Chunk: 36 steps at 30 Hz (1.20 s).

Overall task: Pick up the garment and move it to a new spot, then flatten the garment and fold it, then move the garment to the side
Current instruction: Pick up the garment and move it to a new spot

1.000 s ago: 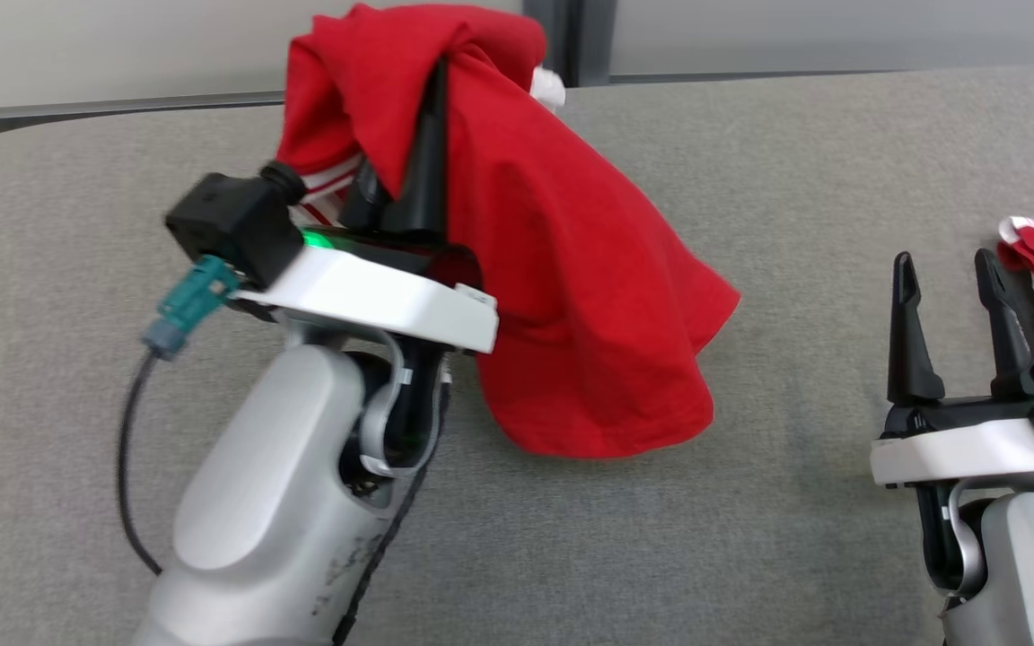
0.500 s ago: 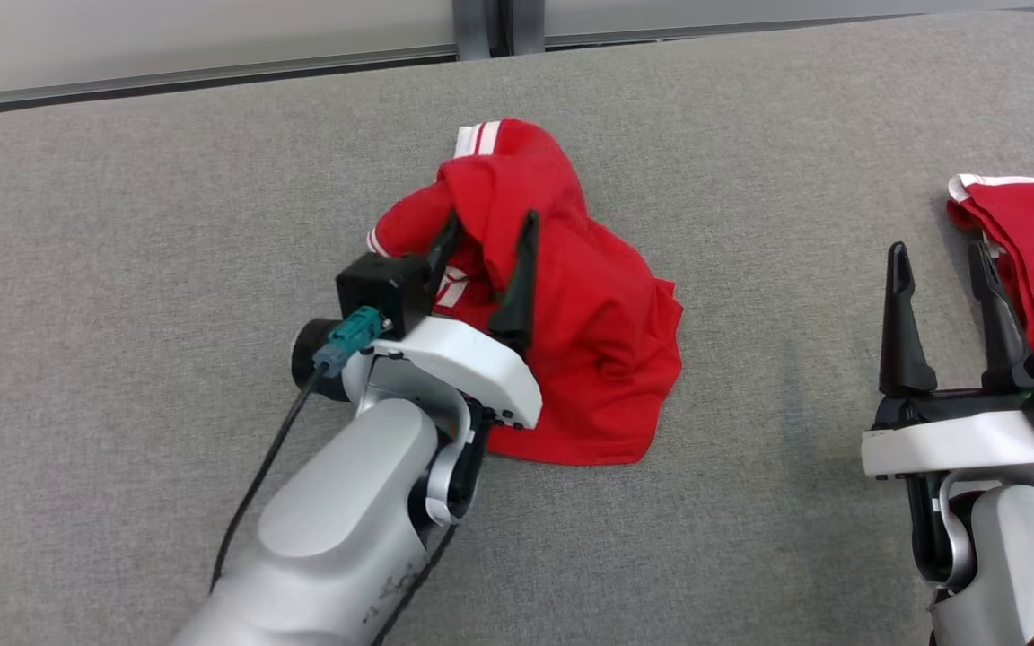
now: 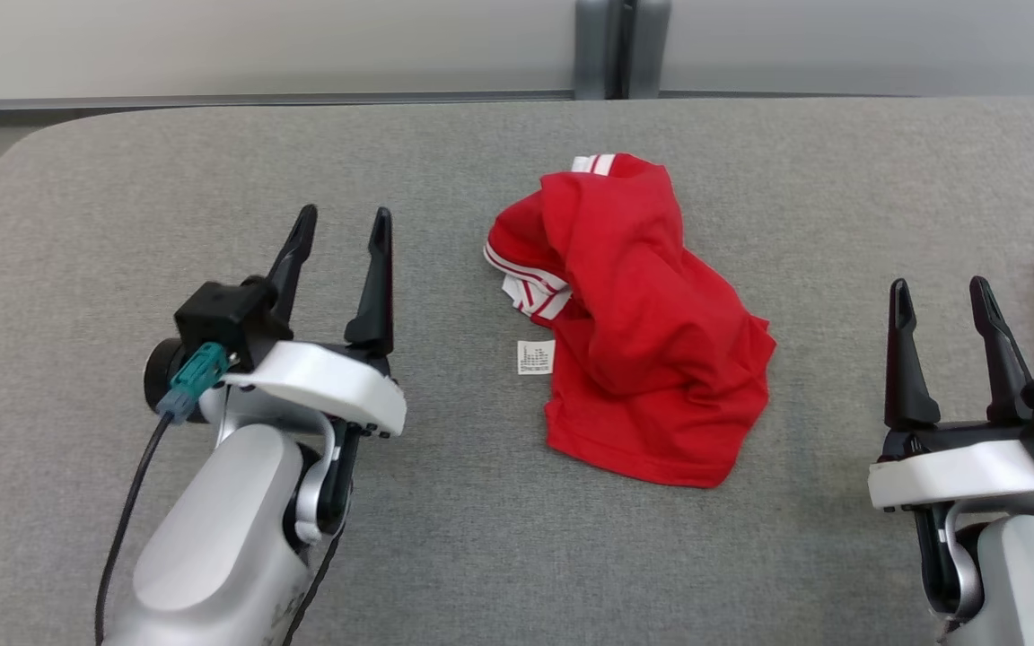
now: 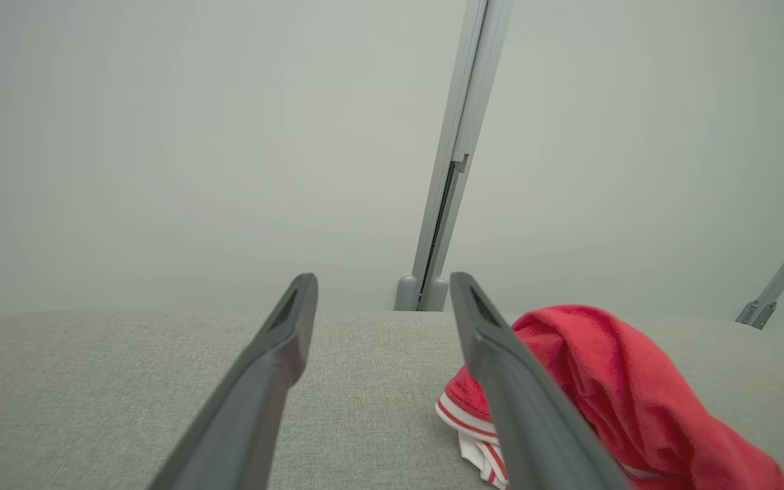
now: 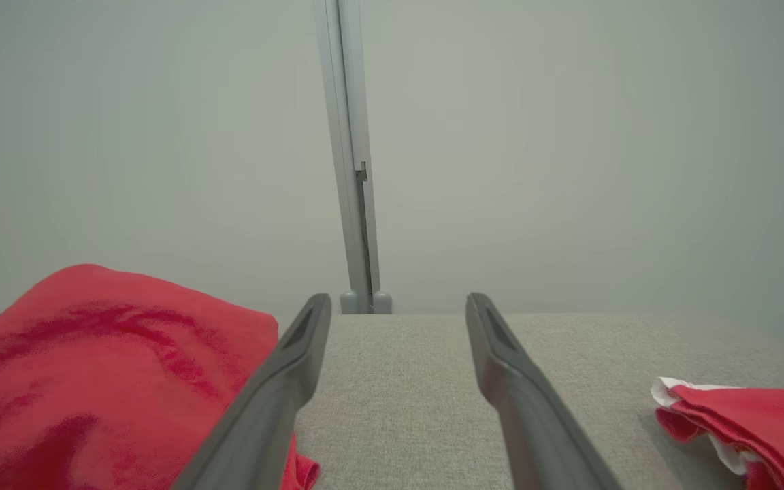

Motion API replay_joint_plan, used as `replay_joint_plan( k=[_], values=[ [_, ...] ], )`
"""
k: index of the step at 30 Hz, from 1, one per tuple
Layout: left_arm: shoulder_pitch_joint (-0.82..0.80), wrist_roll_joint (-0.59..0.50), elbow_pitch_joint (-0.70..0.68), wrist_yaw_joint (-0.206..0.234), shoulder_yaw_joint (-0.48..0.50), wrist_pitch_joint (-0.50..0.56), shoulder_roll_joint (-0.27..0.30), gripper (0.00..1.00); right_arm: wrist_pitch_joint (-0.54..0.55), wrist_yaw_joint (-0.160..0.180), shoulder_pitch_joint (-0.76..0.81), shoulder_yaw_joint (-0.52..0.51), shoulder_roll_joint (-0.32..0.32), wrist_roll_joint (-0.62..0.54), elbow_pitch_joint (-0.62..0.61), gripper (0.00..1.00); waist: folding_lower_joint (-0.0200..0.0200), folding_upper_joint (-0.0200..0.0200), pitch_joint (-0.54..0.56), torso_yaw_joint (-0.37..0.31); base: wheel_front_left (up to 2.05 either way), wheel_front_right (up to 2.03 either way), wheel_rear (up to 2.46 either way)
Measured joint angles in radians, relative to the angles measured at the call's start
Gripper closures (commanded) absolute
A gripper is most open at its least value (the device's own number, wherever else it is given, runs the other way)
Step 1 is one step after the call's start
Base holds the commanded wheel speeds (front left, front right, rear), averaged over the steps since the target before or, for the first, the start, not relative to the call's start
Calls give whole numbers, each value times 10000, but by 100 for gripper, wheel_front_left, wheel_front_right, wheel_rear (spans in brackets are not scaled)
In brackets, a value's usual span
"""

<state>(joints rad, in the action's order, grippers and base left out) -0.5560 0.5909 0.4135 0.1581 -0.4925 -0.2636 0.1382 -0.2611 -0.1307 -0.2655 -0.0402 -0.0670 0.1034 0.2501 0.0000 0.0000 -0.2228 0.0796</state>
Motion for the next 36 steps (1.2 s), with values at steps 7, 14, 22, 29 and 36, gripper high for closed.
replay_joint_plan(
  k=[7,14,22,29,36],
  values=[
    [1841,-1175,-1289,-863,1563,4,104,0,0,-2,713,-190,-121,0,-42,0,0,0,524,757,0,0,0],
    [3378,-2476,-2265,-1741,2869,2,-581,0,-2,-2,1265,-69,-42,13,-257,0,1,0,881,1084,0,0,0],
    [4021,-3168,-2667,-2268,3367,2,-874,0,0,-2,1448,92,111,90,-316,0,0,0,909,882,0,0,0],
    [4152,-2732,-2587,-2322,3267,2,-886,0,-2,0,1422,61,144,94,-351,0,0,0,954,627,0,0,0],
    [4305,-2750,-2278,-2345,3095,2,-888,0,0,0,1432,-81,165,104,-357,0,1,0,1022,418,0,0,0]
  ],
)
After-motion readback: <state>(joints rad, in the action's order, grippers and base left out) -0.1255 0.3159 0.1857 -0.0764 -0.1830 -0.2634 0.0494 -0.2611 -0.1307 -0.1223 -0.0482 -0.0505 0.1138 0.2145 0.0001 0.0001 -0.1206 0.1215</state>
